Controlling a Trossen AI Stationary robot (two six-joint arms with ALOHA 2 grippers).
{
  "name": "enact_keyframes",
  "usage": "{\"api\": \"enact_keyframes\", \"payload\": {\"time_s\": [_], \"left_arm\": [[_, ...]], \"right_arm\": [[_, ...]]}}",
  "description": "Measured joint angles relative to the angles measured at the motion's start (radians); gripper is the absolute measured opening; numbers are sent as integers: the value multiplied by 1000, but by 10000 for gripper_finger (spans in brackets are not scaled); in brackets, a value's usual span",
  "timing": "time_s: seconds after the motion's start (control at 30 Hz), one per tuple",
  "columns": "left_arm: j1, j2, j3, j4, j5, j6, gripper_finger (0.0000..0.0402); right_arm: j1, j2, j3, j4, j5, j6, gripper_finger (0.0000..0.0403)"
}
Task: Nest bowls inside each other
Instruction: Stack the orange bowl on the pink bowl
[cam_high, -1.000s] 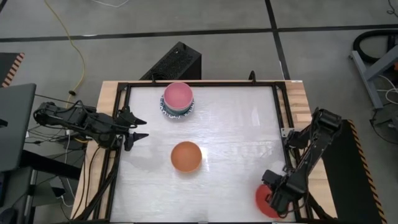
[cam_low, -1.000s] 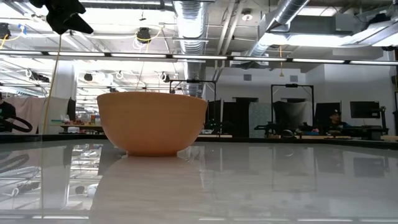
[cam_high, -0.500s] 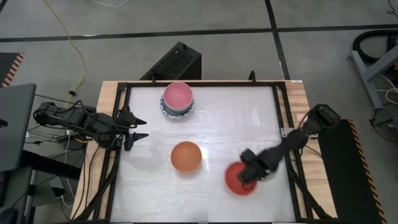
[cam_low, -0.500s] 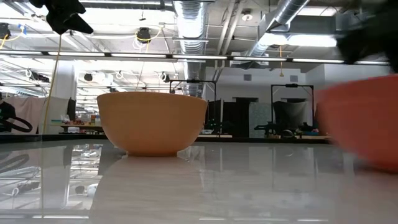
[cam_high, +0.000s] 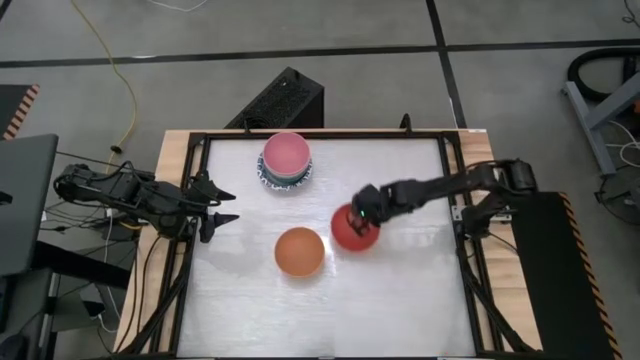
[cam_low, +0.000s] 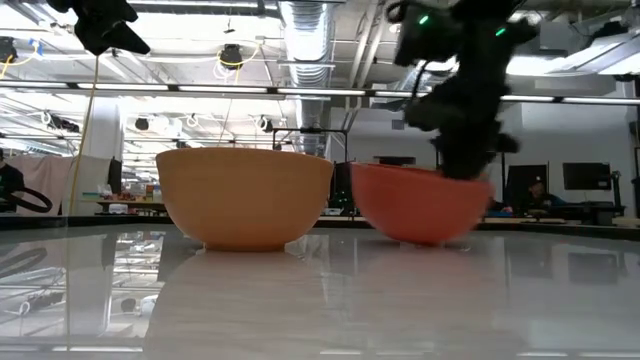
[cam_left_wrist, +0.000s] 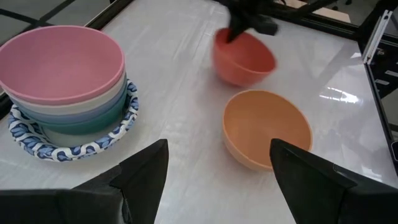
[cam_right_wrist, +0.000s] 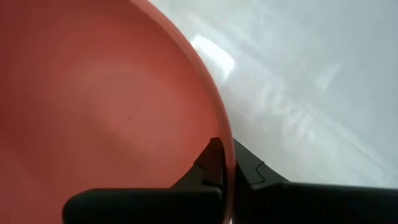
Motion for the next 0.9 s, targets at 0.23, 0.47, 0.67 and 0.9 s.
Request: {"api": "enact_keyframes", "payload": {"time_s": [0.23,0.47,0.67,0.9], "left_arm": [[0,0,0,0,0,0,270],[0,0,0,0,0,0,270],[0,0,0,0,0,0,270],[0,0,0,0,0,0,270]], "right_arm": [[-178,5,19,167,-5,-178,16],[-251,5,138,166,9,-305,16],[-276,5,253,173,40,-405,16],[-295,12,380,235,38,-508,16]]}}
